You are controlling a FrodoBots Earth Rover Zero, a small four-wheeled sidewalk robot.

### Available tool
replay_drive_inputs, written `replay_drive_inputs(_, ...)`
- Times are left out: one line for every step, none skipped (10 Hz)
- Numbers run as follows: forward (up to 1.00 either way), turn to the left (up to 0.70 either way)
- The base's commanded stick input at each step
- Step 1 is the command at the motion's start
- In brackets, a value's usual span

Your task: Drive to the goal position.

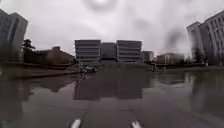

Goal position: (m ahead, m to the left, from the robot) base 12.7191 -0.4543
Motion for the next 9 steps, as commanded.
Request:
replay_drive_inputs(0.70, 0.00)
replay_drive_inputs(0.70, 0.00)
replay_drive_inputs(0.70, 0.00)
replay_drive_inputs(0.70, 0.00)
replay_drive_inputs(0.70, 0.00)
replay_drive_inputs(0.70, 0.00)
replay_drive_inputs(0.70, 0.00)
replay_drive_inputs(0.70, 0.00)
replay_drive_inputs(0.70, 0.00)
